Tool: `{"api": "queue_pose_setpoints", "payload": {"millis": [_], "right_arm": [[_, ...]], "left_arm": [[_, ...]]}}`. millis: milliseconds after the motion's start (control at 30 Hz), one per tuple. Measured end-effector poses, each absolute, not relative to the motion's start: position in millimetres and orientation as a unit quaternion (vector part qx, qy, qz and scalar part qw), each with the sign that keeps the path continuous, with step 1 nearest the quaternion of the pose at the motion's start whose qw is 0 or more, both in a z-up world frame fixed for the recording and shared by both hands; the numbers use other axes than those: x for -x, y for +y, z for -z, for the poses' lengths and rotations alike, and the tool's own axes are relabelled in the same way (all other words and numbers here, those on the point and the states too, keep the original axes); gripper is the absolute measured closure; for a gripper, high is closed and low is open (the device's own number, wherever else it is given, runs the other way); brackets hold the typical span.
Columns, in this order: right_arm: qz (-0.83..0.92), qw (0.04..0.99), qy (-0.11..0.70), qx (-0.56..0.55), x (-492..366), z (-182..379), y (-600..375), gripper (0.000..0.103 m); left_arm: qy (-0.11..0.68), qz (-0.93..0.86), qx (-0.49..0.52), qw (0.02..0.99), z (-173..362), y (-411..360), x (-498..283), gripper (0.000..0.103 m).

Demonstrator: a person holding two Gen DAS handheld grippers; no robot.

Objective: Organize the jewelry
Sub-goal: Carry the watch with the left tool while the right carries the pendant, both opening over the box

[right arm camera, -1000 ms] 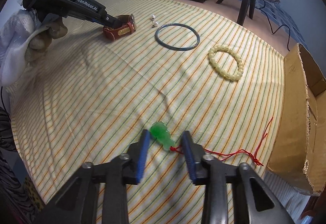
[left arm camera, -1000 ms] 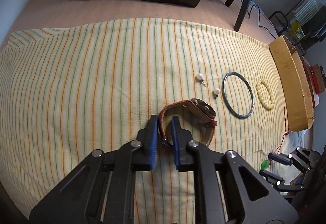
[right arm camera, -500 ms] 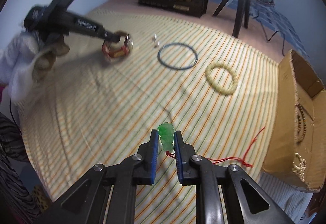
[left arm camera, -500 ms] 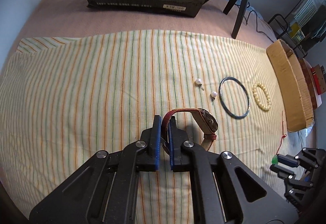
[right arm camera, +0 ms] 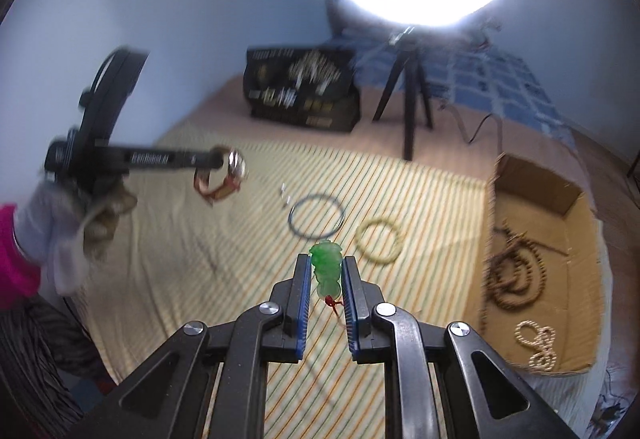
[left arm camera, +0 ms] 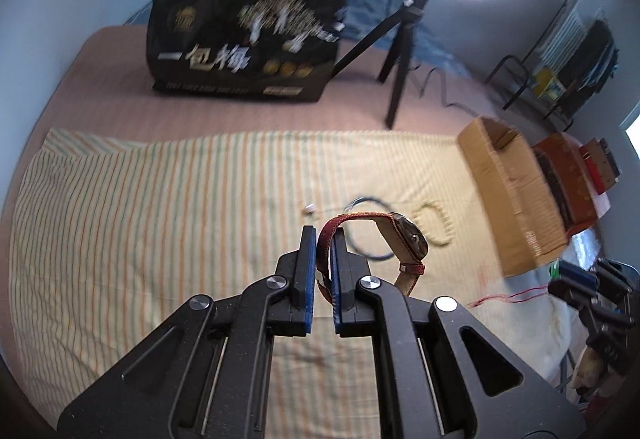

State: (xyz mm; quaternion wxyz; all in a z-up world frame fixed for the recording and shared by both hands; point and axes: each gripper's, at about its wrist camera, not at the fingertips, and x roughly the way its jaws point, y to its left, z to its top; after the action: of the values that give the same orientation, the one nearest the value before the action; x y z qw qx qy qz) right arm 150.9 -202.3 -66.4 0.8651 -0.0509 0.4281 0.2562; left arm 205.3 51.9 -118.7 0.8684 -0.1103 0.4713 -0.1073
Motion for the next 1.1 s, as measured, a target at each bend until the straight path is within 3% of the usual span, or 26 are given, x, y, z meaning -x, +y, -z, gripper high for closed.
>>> {"api": "queue_pose_setpoints", "payload": {"millis": [467, 1100], "right_arm": [[-0.178, 0.916, 0.359, -0.015, -164, 4, -290, 0.09], [-0.076, 0.921, 0.379, -0.039, -215, 31, -380, 0.09]], "left_arm": [[0.424, 0.173, 0.109, 0.882, 71, -15, -195, 0.098], [0.431, 0.268, 0.082, 0.858, 82, -165, -212, 0.099]]}}
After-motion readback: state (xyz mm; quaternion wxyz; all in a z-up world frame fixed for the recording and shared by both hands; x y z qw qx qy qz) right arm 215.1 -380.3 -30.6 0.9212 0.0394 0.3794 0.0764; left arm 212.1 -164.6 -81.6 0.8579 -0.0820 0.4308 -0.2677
